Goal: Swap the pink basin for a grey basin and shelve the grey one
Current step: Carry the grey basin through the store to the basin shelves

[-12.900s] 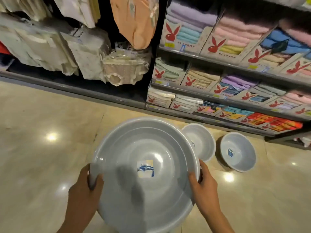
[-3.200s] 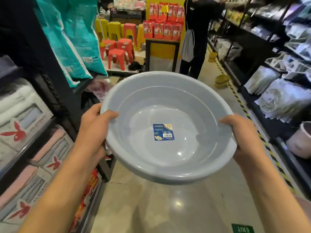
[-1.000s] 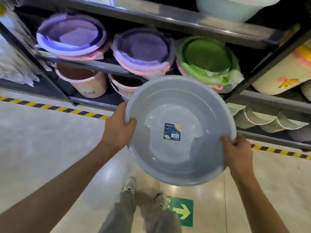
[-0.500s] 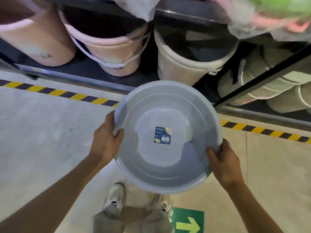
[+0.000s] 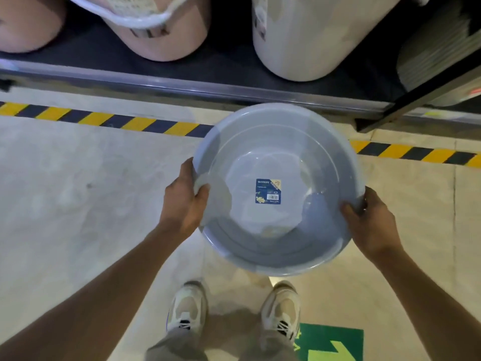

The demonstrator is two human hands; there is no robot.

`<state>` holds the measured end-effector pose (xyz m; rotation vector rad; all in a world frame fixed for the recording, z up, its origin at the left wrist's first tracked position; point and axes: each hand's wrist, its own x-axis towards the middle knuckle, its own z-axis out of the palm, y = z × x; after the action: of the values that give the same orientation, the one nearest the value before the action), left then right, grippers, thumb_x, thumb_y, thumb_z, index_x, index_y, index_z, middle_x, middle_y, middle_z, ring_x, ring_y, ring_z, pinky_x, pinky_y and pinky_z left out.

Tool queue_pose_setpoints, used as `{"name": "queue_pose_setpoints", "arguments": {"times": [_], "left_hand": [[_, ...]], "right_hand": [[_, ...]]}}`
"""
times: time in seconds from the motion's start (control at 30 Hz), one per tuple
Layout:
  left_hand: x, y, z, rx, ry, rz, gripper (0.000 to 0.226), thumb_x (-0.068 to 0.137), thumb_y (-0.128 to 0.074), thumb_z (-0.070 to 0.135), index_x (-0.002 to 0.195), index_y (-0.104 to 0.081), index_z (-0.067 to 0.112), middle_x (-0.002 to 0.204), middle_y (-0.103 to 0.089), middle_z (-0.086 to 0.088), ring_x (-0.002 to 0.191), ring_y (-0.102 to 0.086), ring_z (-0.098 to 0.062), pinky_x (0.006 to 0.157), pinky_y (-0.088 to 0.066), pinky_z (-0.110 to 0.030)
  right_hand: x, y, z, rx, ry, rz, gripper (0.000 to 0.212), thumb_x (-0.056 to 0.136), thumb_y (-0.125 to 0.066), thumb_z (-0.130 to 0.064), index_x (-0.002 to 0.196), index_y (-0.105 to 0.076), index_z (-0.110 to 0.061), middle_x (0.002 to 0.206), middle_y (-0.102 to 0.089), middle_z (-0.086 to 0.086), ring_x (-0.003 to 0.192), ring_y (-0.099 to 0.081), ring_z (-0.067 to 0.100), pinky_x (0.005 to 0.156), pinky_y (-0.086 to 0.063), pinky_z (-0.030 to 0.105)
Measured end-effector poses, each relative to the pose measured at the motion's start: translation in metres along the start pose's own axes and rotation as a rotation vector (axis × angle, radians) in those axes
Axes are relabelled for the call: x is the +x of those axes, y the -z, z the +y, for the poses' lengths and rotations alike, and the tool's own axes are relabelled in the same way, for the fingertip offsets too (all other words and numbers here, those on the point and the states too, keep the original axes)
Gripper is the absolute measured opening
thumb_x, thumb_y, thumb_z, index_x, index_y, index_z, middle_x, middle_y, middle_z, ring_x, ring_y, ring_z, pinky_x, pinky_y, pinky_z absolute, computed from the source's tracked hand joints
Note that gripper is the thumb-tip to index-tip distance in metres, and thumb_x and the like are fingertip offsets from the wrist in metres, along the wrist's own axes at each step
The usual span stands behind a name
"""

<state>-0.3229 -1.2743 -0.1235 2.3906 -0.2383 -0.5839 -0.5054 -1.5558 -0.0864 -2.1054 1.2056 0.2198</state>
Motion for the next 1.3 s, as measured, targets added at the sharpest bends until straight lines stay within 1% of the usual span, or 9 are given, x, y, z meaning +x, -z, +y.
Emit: {"name": "queue_pose_setpoints", "arguments": {"times": [0.23, 0.33, 0.43, 0.67, 0.83, 0.93, 1.1, 1.2, 1.3], "left_hand": [[0.017, -0.022, -0.030, 0.080, 0.006, 0.007, 0.047, 0.094, -0.061, 0.016, 0.136, -0.043, 0.008, 0.118, -0.068, -0.019, 0.098, -0.062, -0.047, 0.072, -0.043, -0.037], [0.024, -0.022, -0.039, 0.101, 0.050, 0.015, 0.044, 0.094, -0.060, 0.015, 0.134, -0.042, 0.007, 0.118, -0.066, -0.022, 0.098, -0.061, -0.047, 0.071, -0.039, -0.036], [0.030, -0.025, -0.045, 0.130, 0.051, -0.005, 0.045, 0.095, -0.060, 0.016, 0.136, -0.042, 0.006, 0.122, -0.065, -0.024, 0.103, -0.060, -0.048, 0.073, -0.040, -0.038], [0.040, -0.038, -0.048, 0.238, 0.002, 0.063, 0.040, 0.094, -0.057, 0.012, 0.130, -0.041, 0.003, 0.113, -0.064, -0.028, 0.094, -0.059, -0.051, 0.067, -0.042, -0.044], [0.048, -0.042, -0.052, 0.365, -0.044, 0.071, 0.028, 0.098, -0.051, 0.014, 0.118, -0.039, 0.001, 0.106, -0.059, -0.028, 0.085, -0.056, -0.052, 0.064, -0.034, -0.044], [0.050, -0.041, -0.057, 0.369, -0.073, 0.045, 0.027, 0.099, -0.052, 0.016, 0.116, -0.039, -0.001, 0.103, -0.058, -0.026, 0.082, -0.053, -0.048, 0.064, -0.032, -0.044], [0.056, -0.041, -0.073, 0.174, 0.072, -0.025, 0.031, 0.095, -0.059, 0.026, 0.116, -0.040, 0.013, 0.097, -0.056, -0.008, 0.069, -0.051, -0.028, 0.059, -0.040, -0.035], [0.048, -0.041, -0.082, -0.254, 0.399, -0.198, 0.056, 0.079, -0.073, 0.037, 0.123, -0.044, 0.016, 0.115, -0.064, -0.012, 0.090, -0.068, -0.028, 0.068, -0.060, -0.044], [0.041, -0.044, -0.088, -0.454, 0.476, -0.266, 0.071, 0.069, -0.076, 0.031, 0.133, -0.048, 0.016, 0.122, -0.066, -0.013, 0.102, -0.069, -0.034, 0.069, -0.061, -0.046]], "right_hand": [[0.027, -0.039, 0.012, 0.050, 0.047, 0.038, 0.041, 0.090, -0.062, -0.020, 0.129, -0.056, -0.009, 0.093, -0.059, 0.001, 0.081, -0.050, 0.025, 0.066, -0.036, 0.025], [0.038, -0.052, 0.011, 0.035, 0.075, 0.034, 0.039, 0.091, -0.063, -0.015, 0.129, -0.057, -0.011, 0.092, -0.059, -0.001, 0.079, -0.049, 0.024, 0.053, -0.034, 0.008], [0.046, -0.065, 0.011, 0.026, 0.063, 0.037, 0.038, 0.090, -0.062, -0.015, 0.127, -0.058, -0.010, 0.092, -0.057, -0.001, 0.080, -0.048, 0.024, 0.065, -0.035, 0.023], [0.059, -0.084, 0.024, 0.026, 0.023, 0.039, 0.036, 0.091, -0.062, -0.019, 0.125, -0.057, -0.008, 0.093, -0.057, 0.002, 0.081, -0.047, 0.026, 0.071, -0.035, 0.029], [0.065, -0.098, 0.028, 0.004, -0.029, -0.017, 0.039, 0.094, -0.058, -0.019, 0.128, -0.051, -0.001, 0.115, -0.058, 0.023, 0.097, -0.051, 0.038, 0.074, -0.035, 0.033], [0.065, -0.106, 0.027, 0.029, -0.062, -0.011, 0.039, 0.094, -0.056, -0.018, 0.129, -0.046, -0.003, 0.120, -0.051, 0.024, 0.090, -0.040, 0.028, 0.076, -0.032, 0.032], [0.070, -0.111, 0.027, 0.123, -0.089, 0.012, 0.041, 0.090, -0.060, -0.018, 0.128, -0.047, -0.008, 0.116, -0.053, 0.017, 0.090, -0.049, 0.032, 0.076, -0.042, 0.039], [0.066, -0.111, 0.032, 0.462, -0.249, -0.081, 0.046, 0.086, -0.070, -0.010, 0.128, -0.049, -0.011, 0.110, -0.064, 0.011, 0.102, -0.064, 0.038, 0.089, -0.055, 0.051], [0.060, -0.114, 0.038, 0.639, -0.273, -0.219, 0.037, 0.085, -0.067, 0.005, 0.116, -0.060, -0.013, 0.110, -0.069, 0.012, 0.108, -0.065, 0.043, 0.090, -0.053, 0.054]]}}
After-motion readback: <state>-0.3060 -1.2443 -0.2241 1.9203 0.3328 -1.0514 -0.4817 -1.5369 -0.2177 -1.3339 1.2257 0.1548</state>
